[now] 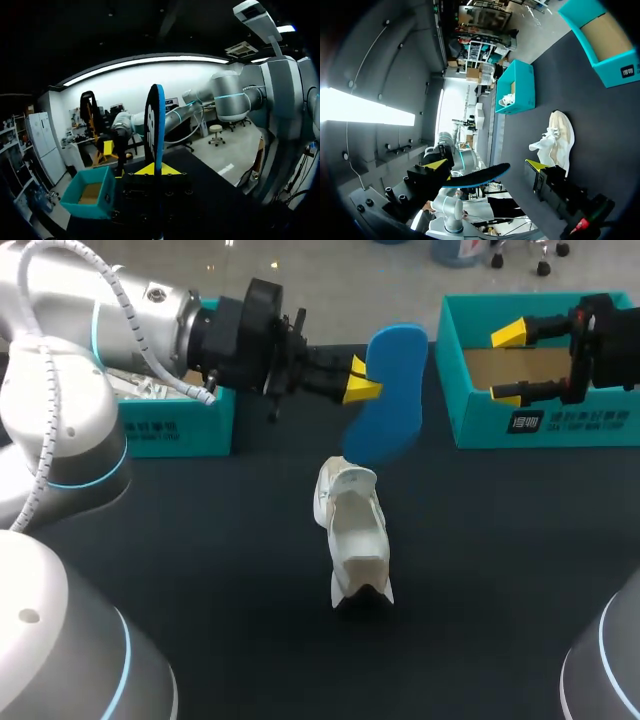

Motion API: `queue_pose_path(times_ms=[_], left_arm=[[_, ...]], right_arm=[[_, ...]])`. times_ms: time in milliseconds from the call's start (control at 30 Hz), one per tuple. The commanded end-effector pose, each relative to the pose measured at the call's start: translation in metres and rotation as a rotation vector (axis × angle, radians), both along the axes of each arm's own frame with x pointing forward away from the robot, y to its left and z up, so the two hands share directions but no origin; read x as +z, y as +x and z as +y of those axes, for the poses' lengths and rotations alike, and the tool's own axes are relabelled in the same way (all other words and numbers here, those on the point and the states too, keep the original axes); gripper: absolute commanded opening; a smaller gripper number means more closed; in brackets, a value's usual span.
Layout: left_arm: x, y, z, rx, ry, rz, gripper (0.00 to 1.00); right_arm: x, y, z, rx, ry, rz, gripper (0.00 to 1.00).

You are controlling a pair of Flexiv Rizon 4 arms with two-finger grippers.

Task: Take the shoe out of the shoebox, open the shoe tongue, remove and reinsert the insole, then place the shoe into the shoebox

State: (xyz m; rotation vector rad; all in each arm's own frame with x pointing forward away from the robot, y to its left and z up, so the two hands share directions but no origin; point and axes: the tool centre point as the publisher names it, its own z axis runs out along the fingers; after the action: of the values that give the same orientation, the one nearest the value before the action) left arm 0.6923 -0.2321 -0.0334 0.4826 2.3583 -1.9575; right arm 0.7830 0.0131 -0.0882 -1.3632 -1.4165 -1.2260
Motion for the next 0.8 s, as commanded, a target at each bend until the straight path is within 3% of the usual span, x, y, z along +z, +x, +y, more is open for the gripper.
queue_pose_path(times_ms=[33,167,200,733,800], left_arm=[[-0.001,0.005,0.005,0.039,0.066,-0.725,0.0],[-0.011,0.017,0.01,0.026,0.09,-1.062,0.0],[-0.013,0.02,0.011,0.037,0.076,-1.087,0.0],[-0.013,0.02,0.011,0.037,0.076,-1.087,0.0],[-0.019,0.027,0.011,0.039,0.064,-1.21,0.0]], right_arm=[[0.0,0.001,0.001,0.0,-0.001,0.001,1.0],[0.0,0.001,0.001,0.0,-0.001,0.001,1.0],[0.0,0.001,0.001,0.0,-0.001,0.001,1.0],[0.0,0.001,0.001,0.0,-0.001,0.001,1.0],[0.0,0.001,0.001,0.0,-0.001,0.001,1.0]])
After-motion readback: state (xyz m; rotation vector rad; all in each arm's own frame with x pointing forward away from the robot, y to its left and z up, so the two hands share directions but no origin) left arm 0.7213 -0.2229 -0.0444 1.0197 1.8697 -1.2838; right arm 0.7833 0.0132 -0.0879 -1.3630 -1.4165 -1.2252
